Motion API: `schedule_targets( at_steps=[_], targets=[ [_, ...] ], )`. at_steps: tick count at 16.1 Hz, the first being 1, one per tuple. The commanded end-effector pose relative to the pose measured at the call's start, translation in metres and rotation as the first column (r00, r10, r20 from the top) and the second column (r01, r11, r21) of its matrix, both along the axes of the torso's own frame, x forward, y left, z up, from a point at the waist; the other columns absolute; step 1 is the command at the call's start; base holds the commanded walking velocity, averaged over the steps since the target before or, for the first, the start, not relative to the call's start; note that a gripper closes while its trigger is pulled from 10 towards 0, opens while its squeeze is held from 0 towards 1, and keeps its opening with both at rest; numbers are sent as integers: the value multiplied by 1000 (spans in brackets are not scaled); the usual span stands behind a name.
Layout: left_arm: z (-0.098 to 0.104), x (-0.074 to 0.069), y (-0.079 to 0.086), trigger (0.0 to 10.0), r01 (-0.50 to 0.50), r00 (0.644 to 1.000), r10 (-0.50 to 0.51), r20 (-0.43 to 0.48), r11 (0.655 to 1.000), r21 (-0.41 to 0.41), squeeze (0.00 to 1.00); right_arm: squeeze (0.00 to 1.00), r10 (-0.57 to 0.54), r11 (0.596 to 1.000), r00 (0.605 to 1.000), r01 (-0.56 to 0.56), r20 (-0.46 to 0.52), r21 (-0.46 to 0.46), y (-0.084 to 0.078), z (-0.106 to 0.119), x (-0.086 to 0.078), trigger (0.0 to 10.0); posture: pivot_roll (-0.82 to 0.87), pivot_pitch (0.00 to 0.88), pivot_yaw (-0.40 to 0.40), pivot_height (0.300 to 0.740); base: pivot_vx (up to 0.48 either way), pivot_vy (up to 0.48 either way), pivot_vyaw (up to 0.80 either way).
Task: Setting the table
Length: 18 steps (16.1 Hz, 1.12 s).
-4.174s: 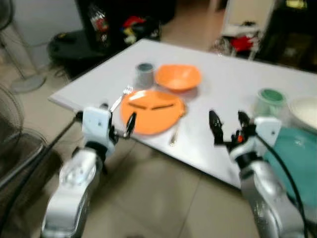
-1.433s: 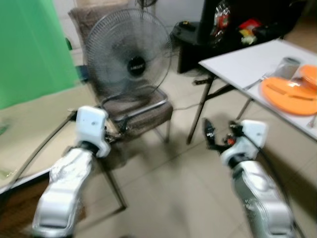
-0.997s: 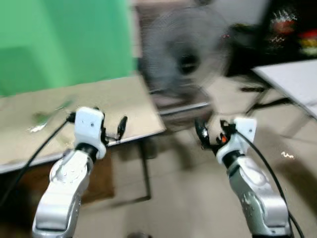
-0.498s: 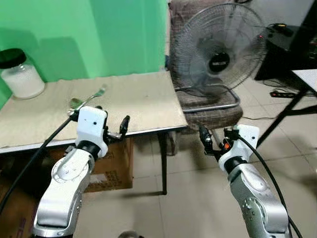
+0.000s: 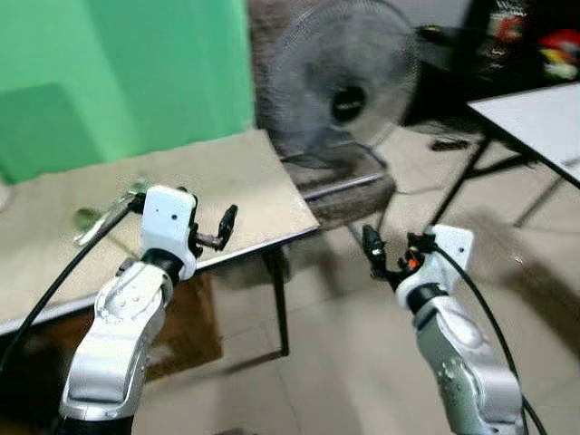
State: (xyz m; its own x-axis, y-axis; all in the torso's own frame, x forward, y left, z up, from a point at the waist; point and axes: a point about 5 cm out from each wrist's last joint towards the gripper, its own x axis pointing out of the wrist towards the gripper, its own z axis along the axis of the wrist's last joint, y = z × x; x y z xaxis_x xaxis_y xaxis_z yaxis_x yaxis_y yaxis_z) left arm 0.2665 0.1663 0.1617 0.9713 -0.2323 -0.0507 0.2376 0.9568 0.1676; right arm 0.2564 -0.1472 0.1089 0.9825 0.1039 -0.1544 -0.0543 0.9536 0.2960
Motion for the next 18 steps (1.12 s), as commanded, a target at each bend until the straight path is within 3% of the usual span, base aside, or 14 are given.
schedule_targets(
  at_steps=[1, 2, 3, 4, 5, 8, 18],
  targets=[
    [-2, -1, 5, 10000, -15, 999, 14, -35, 1000, -8, 0, 1000, -7, 1000, 1000, 7, 30, -5, 1, 7, 3, 10000, 102, 0, 38, 740, 0, 371, 0],
    [-2, 0, 5, 10000, -18, 999, 17, -45, 1000, -19, 0, 1000, -7, 1000, 999, 7, 31, -4, 1, 6, 3, 10000, 104, 0, 39, 740, 0, 364, 0],
    [-2, -1, 5, 10000, -8, 998, 6, -58, 999, -34, 502, 1000, -12, 1000, 1000, 12, 29, -4, 1, 6, 3, 10000, 105, 0, 39, 740, 0, 360, 0],
    [-2, -1, 5, 10000, -7, 998, 5, -62, 999, -35, 910, 1000, -15, 1000, 999, 15, 29, -2, 1, 6, 3, 10000, 105, 0, 40, 740, 0, 368, 0],
    [-2, -1, 6, 10000, -7, 998, 5, -65, 999, -34, 1000, 1000, -18, 1000, 999, 18, 27, 1, 1, 6, 2, 10000, 105, 0, 44, 740, 0, 371, 0],
    [0, 2, 5, 10000, -3, 998, 1, -64, 1000, -26, 1000, 1000, -27, 1000, 999, 26, 23, 14, 1, 5, 2, 10000, 103, 0, 52, 740, 0, 395, 0],
    [1, 4, 4, 10000, 3, 998, -3, -62, 1000, -6, 1000, 1000, -19, 1000, 1000, 19, 25, 11, 1, 6, -2, 10000, 96, 0, 50, 740, 0, 441, -769]
  ],
)
